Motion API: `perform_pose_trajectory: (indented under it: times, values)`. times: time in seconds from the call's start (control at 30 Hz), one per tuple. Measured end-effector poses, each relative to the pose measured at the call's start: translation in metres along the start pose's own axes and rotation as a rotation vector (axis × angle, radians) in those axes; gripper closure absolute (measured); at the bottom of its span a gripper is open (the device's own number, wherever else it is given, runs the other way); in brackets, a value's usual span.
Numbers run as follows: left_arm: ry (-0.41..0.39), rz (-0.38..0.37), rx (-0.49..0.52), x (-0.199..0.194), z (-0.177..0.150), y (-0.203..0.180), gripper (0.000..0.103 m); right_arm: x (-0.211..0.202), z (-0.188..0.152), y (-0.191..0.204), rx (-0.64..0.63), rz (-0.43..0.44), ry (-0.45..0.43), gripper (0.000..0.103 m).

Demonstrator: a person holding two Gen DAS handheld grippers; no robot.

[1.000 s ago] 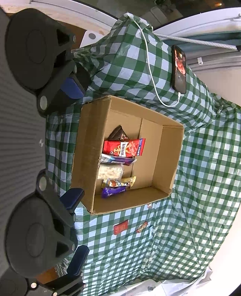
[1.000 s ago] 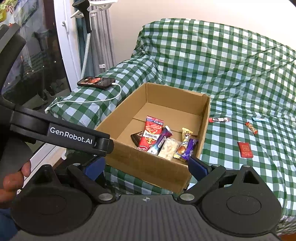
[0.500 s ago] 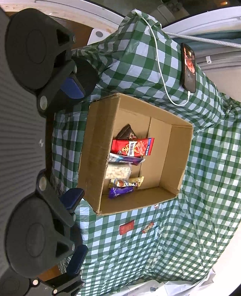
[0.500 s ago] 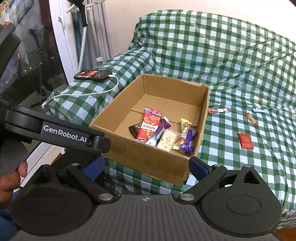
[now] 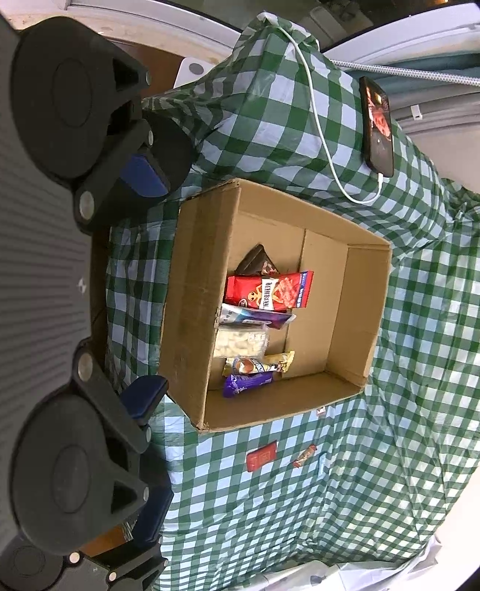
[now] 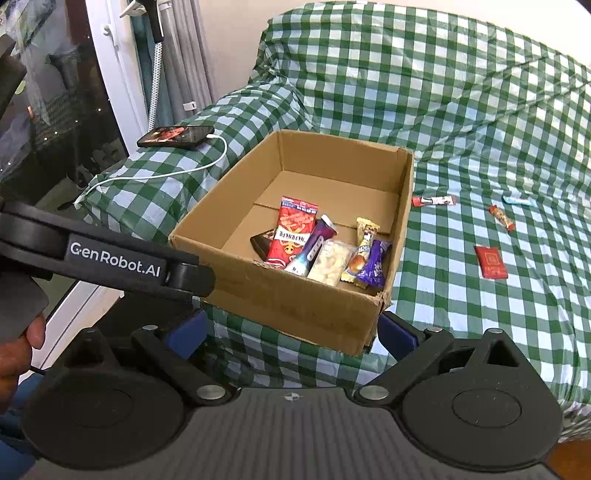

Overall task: Organize snacks
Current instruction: 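Withdraw both tools and hold them above the box, then move both tools over the sheet toward the remaining snacks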

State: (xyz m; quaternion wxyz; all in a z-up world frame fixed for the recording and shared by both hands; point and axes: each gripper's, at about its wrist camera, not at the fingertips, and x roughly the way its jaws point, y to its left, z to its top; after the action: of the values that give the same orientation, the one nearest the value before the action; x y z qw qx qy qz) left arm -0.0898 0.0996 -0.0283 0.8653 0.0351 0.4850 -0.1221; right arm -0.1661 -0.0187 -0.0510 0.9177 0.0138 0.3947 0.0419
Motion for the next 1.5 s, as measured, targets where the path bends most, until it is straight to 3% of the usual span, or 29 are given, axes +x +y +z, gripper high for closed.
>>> perform_pose_trajectory:
  times: [0.77, 1.13, 1.5]
  values:
    - [0.037, 0.01, 0.105, 0.032, 0.033, -0.051, 0.0, 0.027, -0.003, -0.049, 0.151, 0.004, 0.031, 0.005]
    - [0.03, 0.007, 0.142, 0.055, 0.067, -0.078, 0.0, 0.035, 0.007, -0.114, 0.285, -0.092, -0.001, 0.005]
    - [0.05, 0.0, 0.165, 0.086, 0.103, -0.107, 0.0, 0.052, 0.02, -0.165, 0.338, -0.18, -0.023, 0.005]
